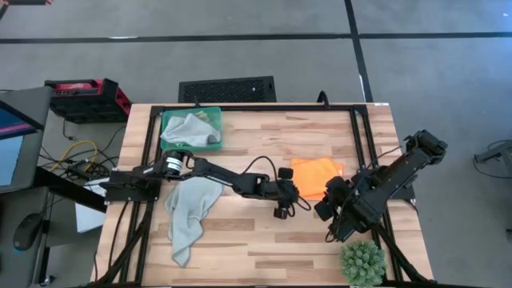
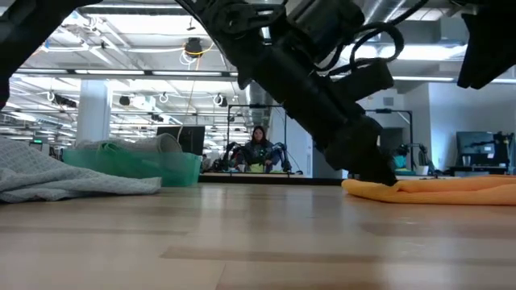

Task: Fold microfiber towels
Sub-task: Put the folded orange towel into the bin

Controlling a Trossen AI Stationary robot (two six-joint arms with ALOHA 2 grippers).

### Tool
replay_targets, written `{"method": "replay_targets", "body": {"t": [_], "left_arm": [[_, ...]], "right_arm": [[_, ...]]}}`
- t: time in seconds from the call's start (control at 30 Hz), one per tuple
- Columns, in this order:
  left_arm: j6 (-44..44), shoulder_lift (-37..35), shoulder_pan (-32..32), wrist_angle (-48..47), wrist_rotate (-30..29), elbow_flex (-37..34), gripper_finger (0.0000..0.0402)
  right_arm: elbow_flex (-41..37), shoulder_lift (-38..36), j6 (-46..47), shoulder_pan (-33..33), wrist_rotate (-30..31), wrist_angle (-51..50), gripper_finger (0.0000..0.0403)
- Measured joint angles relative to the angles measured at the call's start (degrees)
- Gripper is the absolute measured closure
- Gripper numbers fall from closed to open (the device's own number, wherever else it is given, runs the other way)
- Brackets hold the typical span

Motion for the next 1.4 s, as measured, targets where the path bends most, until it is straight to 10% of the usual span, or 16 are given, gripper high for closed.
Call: {"method": "replay_targets", "body": {"t": [0.77, 1.13, 1.4], "left_arm": [[-3.9, 3.5, 0.0, -0.6, -7.1, 0.5, 0.0256], [-4.5, 3.4, 0.0, -3.2, -7.5, 0.5, 0.0385], [-5.3, 2.7, 0.1, -7.4, -7.5, 0.4, 0.0398]], "right_arm": [[0.0, 0.0, 0.0, 0.0, 0.0, -0.3, 0.0182], [0.0, 0.0, 0.0, 0.0, -0.1, -0.3, 0.0182], [0.0, 0.0, -0.1, 0.0, -0.1, -0.3, 0.0182]]}}
